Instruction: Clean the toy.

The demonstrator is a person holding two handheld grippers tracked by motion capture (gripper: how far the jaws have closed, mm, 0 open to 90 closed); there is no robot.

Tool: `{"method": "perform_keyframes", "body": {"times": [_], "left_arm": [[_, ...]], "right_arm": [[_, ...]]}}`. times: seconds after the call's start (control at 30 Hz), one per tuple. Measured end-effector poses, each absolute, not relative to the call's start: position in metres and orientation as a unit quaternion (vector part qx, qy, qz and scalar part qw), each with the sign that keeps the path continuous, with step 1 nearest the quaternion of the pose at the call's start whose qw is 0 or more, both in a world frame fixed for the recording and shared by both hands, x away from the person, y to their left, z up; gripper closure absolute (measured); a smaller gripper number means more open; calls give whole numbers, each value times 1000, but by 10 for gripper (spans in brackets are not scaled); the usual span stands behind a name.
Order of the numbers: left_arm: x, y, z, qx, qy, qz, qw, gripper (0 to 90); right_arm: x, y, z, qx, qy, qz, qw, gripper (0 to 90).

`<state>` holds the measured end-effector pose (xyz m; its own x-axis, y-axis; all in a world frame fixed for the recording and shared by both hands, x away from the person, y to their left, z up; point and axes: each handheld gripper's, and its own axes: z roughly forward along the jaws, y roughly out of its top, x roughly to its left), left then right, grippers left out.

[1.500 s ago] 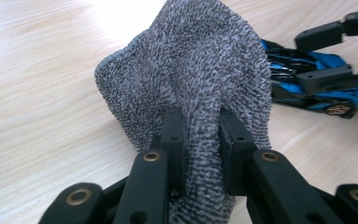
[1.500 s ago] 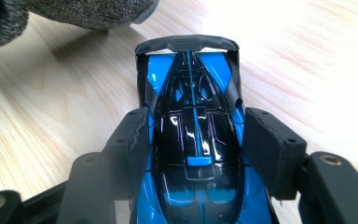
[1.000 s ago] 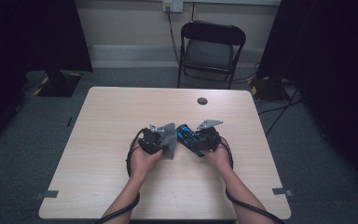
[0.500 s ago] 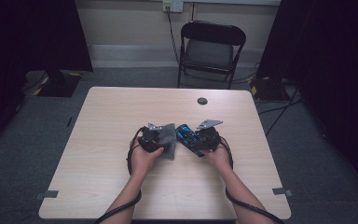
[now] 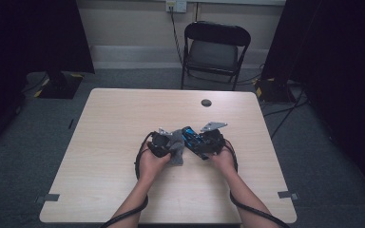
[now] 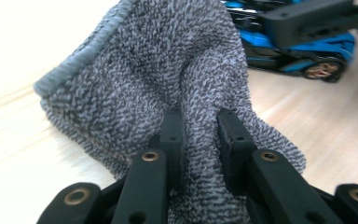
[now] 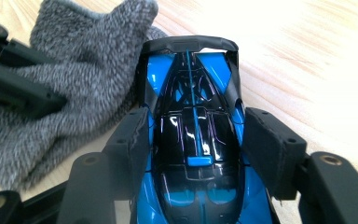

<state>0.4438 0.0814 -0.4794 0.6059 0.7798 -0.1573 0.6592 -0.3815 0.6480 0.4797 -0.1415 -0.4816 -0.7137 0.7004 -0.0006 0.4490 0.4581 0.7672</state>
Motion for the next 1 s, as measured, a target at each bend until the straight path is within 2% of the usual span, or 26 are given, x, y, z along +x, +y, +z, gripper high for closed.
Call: {"method": "perform_keyframes", "body": {"times": [1.0], "left_arm": [[405,29,-474,876,344,44,336,752]], "right_arm": [[482,-140,-478,341,846,379,154,417]]}}
